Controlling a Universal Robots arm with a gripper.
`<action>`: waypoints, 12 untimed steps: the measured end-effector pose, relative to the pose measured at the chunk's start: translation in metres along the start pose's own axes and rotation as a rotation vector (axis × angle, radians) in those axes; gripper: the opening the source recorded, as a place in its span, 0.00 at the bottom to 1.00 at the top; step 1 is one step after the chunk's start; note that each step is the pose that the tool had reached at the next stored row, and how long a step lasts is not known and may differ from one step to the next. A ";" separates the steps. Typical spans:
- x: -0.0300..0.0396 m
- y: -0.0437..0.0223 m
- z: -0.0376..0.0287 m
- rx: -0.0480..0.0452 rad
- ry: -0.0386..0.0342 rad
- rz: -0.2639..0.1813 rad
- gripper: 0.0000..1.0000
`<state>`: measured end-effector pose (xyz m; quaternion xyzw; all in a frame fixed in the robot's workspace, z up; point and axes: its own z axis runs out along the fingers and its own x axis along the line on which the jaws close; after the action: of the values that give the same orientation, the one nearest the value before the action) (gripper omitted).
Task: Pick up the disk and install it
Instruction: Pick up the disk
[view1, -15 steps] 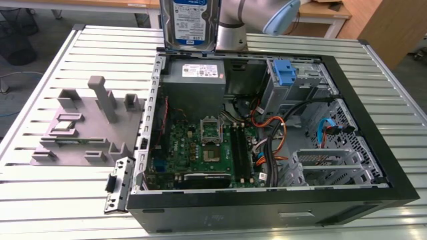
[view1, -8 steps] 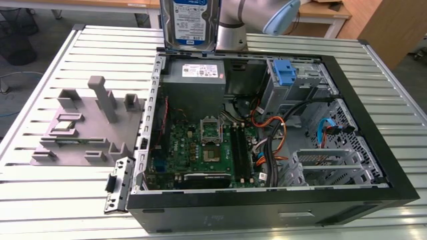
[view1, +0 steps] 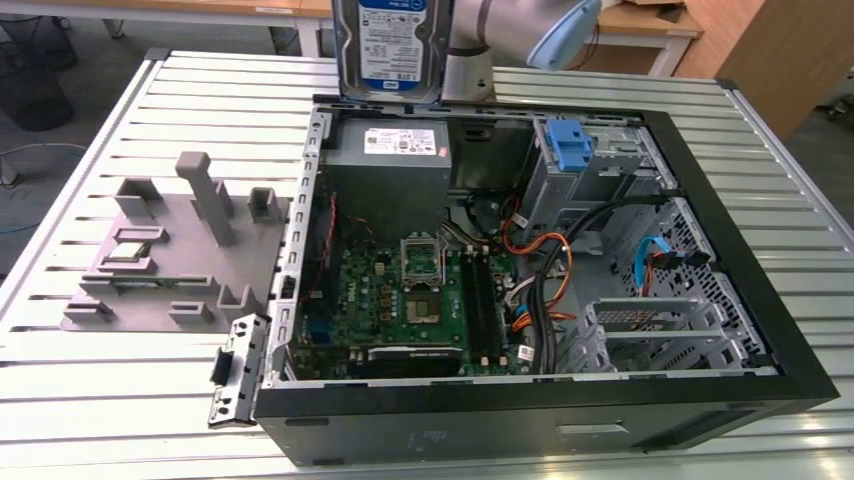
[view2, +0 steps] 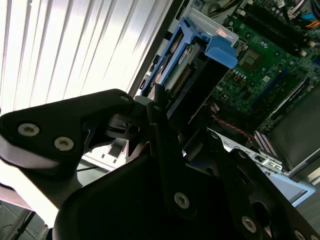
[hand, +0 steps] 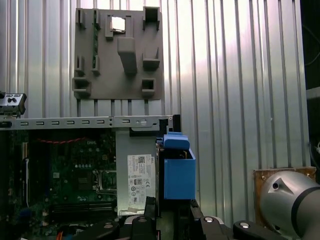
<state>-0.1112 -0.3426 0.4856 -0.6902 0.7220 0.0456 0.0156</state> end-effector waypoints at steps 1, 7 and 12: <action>-0.0001 -0.0026 -0.0001 0.0000 0.0000 0.000 0.35; -0.0009 -0.0196 -0.0008 0.0000 0.0001 0.000 0.35; -0.0013 -0.0294 -0.0011 -0.0001 0.0001 0.000 0.35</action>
<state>-0.0817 -0.3427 0.4856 -0.6903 0.7219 0.0456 0.0156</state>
